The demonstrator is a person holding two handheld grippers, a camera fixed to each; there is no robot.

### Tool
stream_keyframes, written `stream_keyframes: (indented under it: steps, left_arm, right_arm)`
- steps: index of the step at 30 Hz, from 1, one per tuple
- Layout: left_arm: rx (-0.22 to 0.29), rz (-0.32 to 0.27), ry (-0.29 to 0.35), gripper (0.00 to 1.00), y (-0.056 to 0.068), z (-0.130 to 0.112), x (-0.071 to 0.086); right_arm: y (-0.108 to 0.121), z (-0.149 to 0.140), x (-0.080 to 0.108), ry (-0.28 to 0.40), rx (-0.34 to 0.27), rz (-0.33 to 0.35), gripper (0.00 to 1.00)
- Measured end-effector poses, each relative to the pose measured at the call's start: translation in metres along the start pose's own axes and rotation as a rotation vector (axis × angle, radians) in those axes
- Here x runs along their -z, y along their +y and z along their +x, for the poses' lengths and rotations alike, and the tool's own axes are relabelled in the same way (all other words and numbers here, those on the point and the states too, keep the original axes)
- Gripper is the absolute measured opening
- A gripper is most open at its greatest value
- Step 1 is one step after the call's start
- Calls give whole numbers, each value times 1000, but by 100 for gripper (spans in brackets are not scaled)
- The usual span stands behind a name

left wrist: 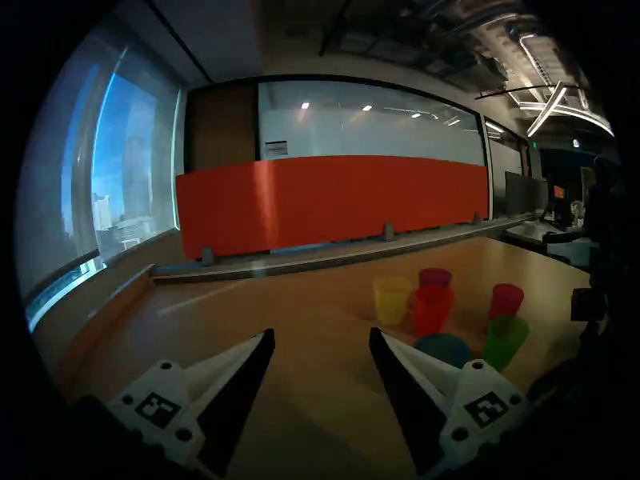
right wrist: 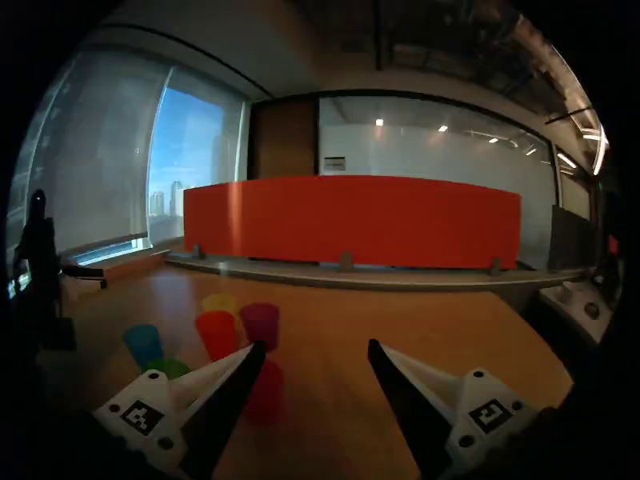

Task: Pour water

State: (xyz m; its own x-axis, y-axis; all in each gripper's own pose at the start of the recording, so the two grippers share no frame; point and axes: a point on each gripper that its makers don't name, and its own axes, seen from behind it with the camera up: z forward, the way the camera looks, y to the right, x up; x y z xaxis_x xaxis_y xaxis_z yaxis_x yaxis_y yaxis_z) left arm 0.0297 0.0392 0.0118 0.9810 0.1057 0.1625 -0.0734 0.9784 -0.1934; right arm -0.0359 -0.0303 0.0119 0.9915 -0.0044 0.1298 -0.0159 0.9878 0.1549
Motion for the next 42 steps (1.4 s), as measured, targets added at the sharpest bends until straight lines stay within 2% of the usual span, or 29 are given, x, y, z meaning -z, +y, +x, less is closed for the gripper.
stream_keyframes:
  steps: [9,15,21,30,42]
  left_arm:
    - [68,63,73,87,-9,16,11]
    - [76,100,128,87,-15,31,18]
    - [94,134,159,87,-21,34,20]
    - [64,171,200,87,-20,32,21]
    - [62,188,214,87,-22,15,19]
  right_arm:
    - [11,24,5,78,-19,-91,99]
    - [15,29,7,94,-55,-118,99]
    - [21,31,8,103,-51,-149,99]
    - [23,41,13,131,-14,-179,99]
    - [29,49,16,146,-72,-205,99]
